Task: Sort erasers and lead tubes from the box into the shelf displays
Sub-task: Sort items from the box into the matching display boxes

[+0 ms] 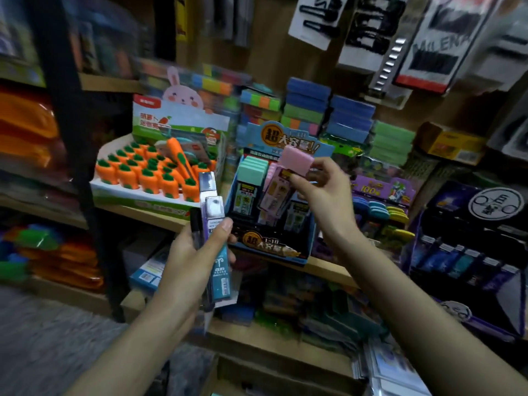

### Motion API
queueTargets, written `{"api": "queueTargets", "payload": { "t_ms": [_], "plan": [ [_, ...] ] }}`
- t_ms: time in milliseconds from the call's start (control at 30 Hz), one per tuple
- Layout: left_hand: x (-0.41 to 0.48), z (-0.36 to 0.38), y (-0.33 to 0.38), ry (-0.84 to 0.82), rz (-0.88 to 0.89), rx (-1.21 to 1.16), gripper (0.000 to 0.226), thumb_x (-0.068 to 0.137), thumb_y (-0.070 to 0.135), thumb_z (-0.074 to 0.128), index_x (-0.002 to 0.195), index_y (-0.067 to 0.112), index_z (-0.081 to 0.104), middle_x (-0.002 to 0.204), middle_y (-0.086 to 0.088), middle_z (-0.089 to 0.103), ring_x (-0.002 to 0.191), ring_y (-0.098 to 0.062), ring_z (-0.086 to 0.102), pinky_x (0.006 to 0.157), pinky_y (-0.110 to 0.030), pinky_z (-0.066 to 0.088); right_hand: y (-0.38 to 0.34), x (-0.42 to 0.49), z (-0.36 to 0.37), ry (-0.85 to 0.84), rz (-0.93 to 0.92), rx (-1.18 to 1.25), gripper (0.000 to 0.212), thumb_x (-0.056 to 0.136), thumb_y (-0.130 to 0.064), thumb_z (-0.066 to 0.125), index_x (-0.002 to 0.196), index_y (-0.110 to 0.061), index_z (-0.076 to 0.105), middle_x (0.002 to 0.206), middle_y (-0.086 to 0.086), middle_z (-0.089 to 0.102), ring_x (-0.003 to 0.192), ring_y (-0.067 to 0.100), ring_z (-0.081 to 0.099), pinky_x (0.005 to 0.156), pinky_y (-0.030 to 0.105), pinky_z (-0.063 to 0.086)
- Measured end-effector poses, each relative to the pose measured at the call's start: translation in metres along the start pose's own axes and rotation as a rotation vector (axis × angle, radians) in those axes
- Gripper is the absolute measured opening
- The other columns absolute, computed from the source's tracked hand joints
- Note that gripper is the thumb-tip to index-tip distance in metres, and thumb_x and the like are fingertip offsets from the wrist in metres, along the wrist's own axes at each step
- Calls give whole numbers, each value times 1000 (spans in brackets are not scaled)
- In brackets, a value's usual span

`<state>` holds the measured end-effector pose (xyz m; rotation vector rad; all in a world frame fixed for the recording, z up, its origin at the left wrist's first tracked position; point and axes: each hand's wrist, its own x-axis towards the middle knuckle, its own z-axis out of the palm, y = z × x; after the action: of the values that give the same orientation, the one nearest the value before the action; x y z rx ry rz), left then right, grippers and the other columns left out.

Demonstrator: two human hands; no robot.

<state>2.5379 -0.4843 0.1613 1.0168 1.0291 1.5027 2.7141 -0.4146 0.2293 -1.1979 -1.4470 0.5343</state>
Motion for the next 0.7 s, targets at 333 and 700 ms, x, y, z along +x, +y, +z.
{"api": "queueTargets", "payload": {
  "t_ms": [333, 700],
  "plan": [
    [0, -14, 5, -11, -2, 9, 42, 64, 48, 63, 98, 23, 61, 69, 8, 65, 56, -9, 58, 56, -23, 48, 32, -7, 7, -120, -50, -239, 16, 85, -16, 68, 95, -18, 56, 93, 1, 69, 87, 13, 64, 65, 19, 46],
    [-4, -4, 2, -67, -6, 39, 40, 68, 47, 65, 96, 20, 60, 67, 8, 65, 56, -7, 61, 48, -17, 46, 36, 0, 15, -128, -98, -564, 20, 83, -19, 70, 98, -7, 71, 91, 7, 72, 79, 13, 63, 63, 16, 47]
  ]
}}
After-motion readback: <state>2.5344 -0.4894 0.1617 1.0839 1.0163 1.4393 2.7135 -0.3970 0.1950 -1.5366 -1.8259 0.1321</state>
